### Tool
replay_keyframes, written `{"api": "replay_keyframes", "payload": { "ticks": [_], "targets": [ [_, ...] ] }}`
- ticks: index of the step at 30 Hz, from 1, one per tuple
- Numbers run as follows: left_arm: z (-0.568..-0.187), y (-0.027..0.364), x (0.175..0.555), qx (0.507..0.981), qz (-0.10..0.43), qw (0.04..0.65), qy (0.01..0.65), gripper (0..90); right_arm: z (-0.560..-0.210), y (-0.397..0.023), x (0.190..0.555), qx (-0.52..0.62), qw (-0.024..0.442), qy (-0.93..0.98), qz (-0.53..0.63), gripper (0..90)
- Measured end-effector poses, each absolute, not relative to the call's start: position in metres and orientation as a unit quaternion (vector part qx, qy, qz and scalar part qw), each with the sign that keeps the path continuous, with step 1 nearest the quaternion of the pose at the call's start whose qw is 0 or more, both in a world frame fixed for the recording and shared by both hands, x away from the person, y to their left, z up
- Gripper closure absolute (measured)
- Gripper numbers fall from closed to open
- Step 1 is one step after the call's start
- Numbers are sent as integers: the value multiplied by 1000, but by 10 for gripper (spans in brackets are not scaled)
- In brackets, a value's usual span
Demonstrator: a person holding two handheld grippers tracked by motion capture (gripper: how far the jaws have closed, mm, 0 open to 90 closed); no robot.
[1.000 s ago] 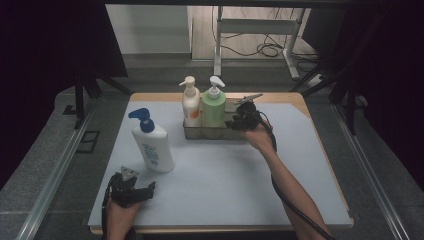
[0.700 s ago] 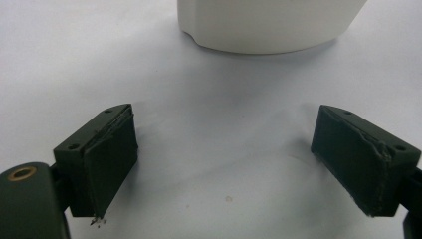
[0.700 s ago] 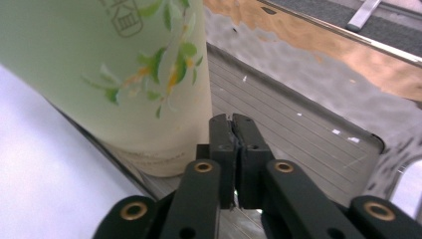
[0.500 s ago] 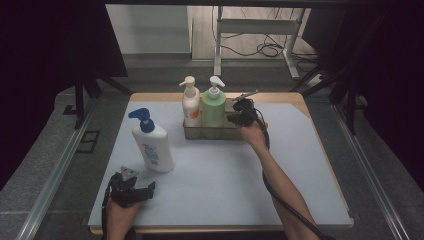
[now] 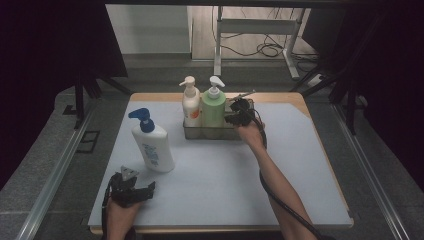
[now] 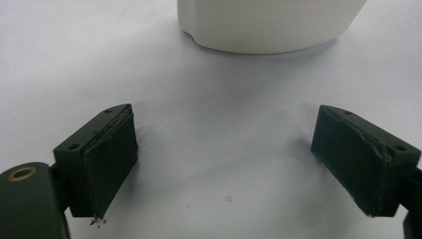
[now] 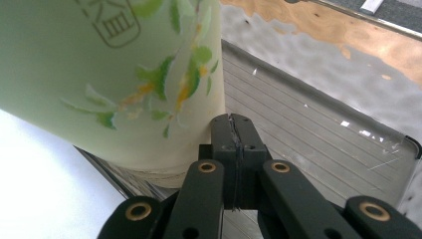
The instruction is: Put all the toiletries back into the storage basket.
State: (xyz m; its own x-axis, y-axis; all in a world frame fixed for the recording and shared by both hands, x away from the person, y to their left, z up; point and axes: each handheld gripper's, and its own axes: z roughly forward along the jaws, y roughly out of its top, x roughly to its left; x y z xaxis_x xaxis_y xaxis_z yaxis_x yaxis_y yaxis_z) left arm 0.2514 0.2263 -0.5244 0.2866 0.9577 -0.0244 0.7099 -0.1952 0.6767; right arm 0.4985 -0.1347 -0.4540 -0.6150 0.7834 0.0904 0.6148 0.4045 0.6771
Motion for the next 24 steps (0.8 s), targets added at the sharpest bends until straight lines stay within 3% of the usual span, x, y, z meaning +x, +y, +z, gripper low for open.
{"api": "replay_keyframes", "payload": {
  "ticks": [24],
  "targets": [
    [-524,226,251,745,208,298,560,106,-454,-127,494,413,116,832,352,898]
  ]
}}
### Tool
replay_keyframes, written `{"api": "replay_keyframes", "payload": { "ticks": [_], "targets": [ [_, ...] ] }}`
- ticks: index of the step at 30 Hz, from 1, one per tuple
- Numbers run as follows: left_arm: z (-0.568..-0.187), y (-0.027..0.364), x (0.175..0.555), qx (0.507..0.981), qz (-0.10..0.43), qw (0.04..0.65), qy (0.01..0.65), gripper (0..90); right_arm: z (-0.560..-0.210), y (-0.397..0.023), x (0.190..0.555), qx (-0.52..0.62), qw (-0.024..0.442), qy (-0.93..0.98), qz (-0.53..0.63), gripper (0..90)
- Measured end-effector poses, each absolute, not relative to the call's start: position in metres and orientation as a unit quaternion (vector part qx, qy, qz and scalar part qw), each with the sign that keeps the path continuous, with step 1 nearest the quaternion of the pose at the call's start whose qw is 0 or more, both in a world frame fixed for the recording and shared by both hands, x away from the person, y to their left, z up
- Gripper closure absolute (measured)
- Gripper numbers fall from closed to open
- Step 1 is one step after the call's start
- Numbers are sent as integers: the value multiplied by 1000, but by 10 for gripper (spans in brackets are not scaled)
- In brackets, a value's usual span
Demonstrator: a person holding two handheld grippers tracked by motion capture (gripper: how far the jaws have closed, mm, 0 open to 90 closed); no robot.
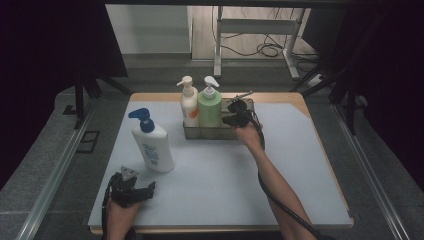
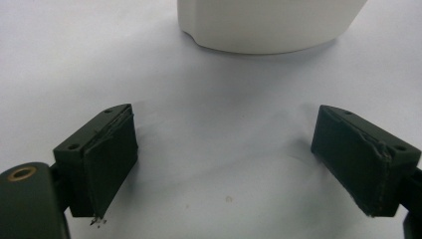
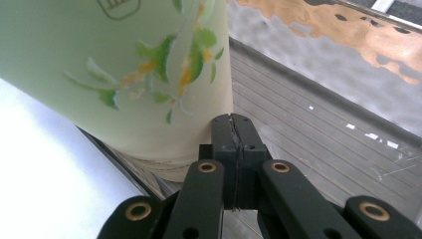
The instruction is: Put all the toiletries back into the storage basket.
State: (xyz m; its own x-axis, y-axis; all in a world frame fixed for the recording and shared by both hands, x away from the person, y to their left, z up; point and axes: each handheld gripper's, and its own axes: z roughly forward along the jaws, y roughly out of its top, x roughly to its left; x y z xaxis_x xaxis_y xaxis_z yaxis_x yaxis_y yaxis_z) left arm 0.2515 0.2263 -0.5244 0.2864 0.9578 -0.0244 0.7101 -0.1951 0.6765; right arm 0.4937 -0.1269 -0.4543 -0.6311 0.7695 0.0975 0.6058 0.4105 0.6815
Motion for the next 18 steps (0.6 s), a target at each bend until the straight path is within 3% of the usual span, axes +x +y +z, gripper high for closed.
{"api": "replay_keyframes", "payload": {
  "ticks": [18],
  "targets": [
    [-524,226,251,745,208,298,560,107,-454,-131,489,402,123,838,347,825]
  ]
}}
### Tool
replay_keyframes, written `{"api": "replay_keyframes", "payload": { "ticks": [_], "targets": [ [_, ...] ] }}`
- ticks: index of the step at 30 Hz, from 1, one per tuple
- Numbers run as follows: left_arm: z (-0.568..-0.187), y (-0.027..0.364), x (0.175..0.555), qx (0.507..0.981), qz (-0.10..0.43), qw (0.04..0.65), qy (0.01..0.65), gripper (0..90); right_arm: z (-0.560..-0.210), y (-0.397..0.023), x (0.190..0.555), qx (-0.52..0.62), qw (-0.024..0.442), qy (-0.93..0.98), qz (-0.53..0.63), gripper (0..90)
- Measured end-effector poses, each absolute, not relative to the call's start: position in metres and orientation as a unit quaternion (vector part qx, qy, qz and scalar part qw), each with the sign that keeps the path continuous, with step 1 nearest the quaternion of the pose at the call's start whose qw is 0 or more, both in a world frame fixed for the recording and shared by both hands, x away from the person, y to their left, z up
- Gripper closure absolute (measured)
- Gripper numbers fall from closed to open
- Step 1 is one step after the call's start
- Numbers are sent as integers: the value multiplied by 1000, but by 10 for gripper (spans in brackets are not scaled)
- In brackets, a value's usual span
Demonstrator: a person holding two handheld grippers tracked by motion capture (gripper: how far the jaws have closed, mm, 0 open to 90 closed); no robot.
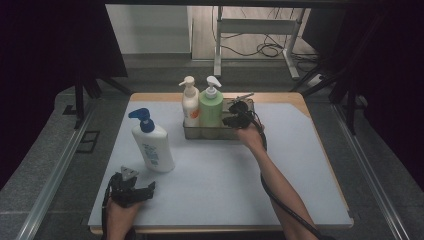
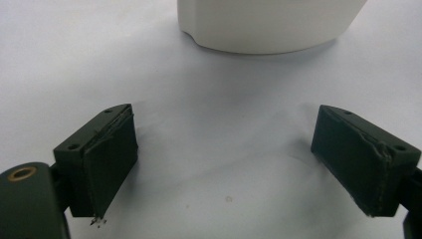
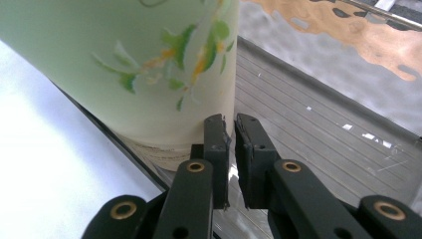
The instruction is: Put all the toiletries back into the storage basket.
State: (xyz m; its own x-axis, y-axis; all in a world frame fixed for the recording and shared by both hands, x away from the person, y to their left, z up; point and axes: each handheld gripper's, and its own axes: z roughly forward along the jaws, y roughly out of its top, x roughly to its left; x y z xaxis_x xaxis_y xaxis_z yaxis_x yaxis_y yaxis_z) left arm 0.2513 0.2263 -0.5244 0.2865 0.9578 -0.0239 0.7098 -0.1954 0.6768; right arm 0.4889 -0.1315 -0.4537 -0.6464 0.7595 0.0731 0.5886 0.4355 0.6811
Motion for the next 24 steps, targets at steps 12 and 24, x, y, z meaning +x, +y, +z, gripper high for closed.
{"api": "replay_keyframes", "payload": {
  "ticks": [12,24],
  "targets": [
    [-524,226,251,744,208,299,560,107,-450,-135,482,387,126,841,358,767],
    [-524,226,251,744,208,298,560,107,-433,-139,466,363,141,838,382,566]
  ]
}}
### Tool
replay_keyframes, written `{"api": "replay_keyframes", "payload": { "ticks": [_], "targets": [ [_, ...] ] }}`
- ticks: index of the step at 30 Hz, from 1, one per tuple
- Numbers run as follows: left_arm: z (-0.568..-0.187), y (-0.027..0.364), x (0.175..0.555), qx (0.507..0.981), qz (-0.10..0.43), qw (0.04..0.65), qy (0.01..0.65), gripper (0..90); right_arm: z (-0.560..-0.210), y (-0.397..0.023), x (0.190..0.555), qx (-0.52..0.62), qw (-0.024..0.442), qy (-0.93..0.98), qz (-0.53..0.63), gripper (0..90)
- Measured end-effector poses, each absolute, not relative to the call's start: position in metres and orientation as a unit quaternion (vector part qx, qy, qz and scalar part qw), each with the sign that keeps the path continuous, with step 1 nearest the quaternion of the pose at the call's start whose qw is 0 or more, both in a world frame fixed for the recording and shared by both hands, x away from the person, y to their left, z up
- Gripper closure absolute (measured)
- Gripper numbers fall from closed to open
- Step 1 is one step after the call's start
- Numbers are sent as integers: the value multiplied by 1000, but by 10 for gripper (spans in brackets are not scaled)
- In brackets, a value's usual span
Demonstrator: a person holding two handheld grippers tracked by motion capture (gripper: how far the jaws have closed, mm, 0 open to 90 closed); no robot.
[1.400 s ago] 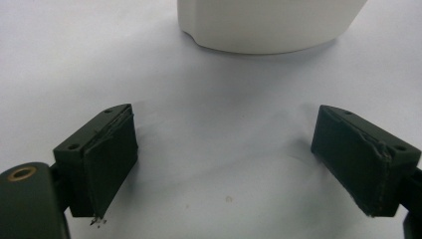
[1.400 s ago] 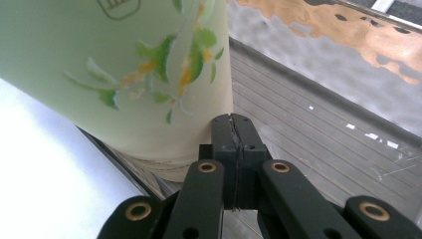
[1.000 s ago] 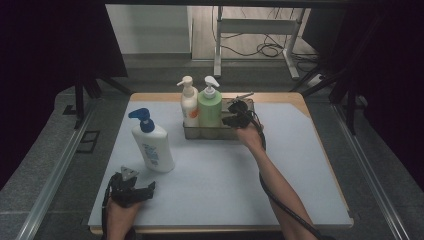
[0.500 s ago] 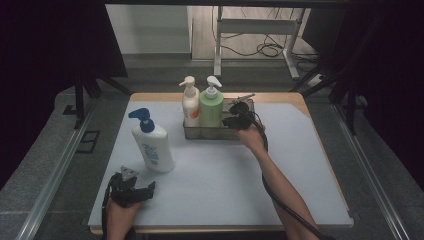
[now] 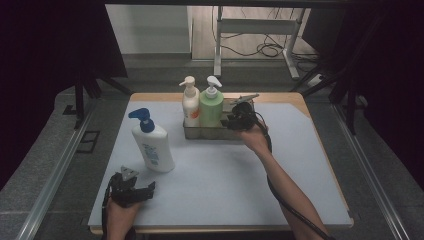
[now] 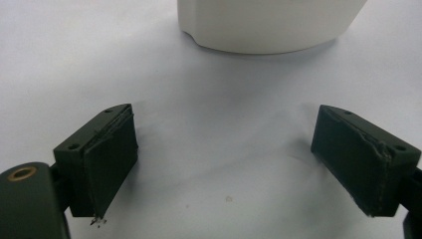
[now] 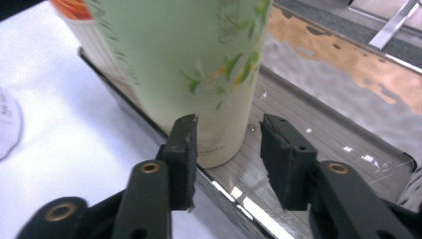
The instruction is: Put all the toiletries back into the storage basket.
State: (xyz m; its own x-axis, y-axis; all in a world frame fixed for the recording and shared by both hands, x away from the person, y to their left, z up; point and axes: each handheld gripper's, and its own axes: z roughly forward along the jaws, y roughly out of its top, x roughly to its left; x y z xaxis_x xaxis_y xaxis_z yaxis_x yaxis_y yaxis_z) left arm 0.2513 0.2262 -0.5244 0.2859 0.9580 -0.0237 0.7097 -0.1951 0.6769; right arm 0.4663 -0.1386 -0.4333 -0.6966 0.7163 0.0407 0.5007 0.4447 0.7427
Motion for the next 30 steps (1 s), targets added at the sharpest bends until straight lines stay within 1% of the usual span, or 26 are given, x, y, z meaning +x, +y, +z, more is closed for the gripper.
{"api": "replay_keyframes", "payload": {
  "ticks": [3,5,12,21,25,27,30],
  "targets": [
    [-524,226,251,744,208,298,560,107,-428,-141,461,358,139,838,388,483],
    [-524,226,251,745,208,298,560,107,-425,-144,457,353,135,839,391,440],
    [-524,226,252,745,208,296,560,107,-418,-154,441,344,143,842,391,297],
    [-524,225,252,745,208,296,561,108,-416,-165,422,331,145,846,393,152],
    [-524,225,251,744,212,297,560,110,-417,-170,412,325,142,848,393,134],
    [-524,224,250,747,215,298,554,127,-417,-172,407,322,146,850,391,119],
    [-524,225,250,746,212,299,556,129,-417,-175,400,318,149,851,390,71]
  ]
}}
